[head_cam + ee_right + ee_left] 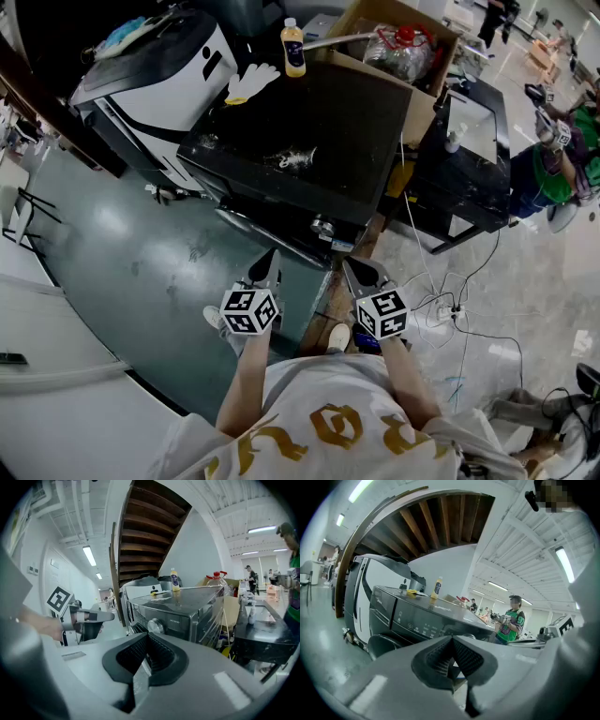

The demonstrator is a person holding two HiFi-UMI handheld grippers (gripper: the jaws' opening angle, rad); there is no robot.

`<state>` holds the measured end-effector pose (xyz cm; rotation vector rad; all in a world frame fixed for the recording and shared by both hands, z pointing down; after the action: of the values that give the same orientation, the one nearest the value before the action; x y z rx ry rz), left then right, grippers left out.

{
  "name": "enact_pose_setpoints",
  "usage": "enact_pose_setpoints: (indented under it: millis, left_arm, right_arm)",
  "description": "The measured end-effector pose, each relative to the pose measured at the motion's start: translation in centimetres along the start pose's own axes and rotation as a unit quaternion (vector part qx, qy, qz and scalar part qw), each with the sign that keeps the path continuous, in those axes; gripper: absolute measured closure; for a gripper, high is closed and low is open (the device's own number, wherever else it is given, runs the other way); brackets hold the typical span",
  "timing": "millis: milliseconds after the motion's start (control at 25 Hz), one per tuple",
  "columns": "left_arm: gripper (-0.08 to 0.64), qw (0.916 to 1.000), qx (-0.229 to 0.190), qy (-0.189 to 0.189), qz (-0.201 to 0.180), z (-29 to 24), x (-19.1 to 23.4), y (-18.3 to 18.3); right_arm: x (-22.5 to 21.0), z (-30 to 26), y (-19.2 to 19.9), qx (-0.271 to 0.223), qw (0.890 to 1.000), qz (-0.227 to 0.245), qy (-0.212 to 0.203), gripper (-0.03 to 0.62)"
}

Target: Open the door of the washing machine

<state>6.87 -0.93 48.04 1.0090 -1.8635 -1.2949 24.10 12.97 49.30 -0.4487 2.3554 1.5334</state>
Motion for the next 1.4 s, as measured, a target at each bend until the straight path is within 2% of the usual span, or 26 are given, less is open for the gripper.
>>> enact_pose_setpoints:
  millis: [440,560,680,800,920,1040,1200,1400]
  left_arm:
    - [0.56,0.9998,0.006,0.003,0.016,-0.6,0.3,0.7]
    - [0.558,0.9984,0.039,-0.019,0.036,-1.1,0.8,2.0]
    - [0.488,0.9942,0.089,-0.041,0.045,-1.5,1.3,3.9]
    - [0.482,0.9907,0.125,-0.032,0.042,-2.6,1.4,5.3]
    - [0.446,0.9868,0.152,-0.023,0.052,-4.0,1.6,6.6]
    - [0.422,0.9821,0.183,-0.02,0.038,-5.4,1.8,7.6]
    - [0.4,0.9787,0.199,-0.011,0.048,-7.4,1.9,9.0]
    - [0.371,0.9745,0.203,-0.022,0.092,-9.7,2.7,10.6]
  right_arm:
    - [-0.5,-0.1,0.2,0.003,1.0,-0.009,0.007,0.571]
    - [-1.0,-0.1,0.4,0.002,1.0,-0.022,0.013,0.569]
    - [-1.2,0.0,0.6,0.001,0.999,-0.031,0.018,0.569]
    - [-1.2,-0.1,0.7,0.004,0.999,-0.035,0.02,0.569]
    - [-1.0,-0.5,1.2,0.012,0.999,-0.04,0.02,0.569]
    - [-0.8,-0.8,2.1,0.03,0.998,-0.038,0.028,0.569]
    - [-1.0,-0.6,3.1,0.047,0.997,-0.043,0.038,0.569]
    - [-1.6,-0.5,4.3,0.07,0.995,-0.045,0.052,0.569]
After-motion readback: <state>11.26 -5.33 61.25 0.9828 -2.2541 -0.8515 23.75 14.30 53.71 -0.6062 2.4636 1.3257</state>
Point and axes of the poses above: the fingertips, and each gripper's own axes: z backward along the fingers, x to its left, y out of its underside, the point moved 6 cm from there along z, backward along the fingers, and after that the axes turned 15 degrees about -z, right-handed, at the moved point
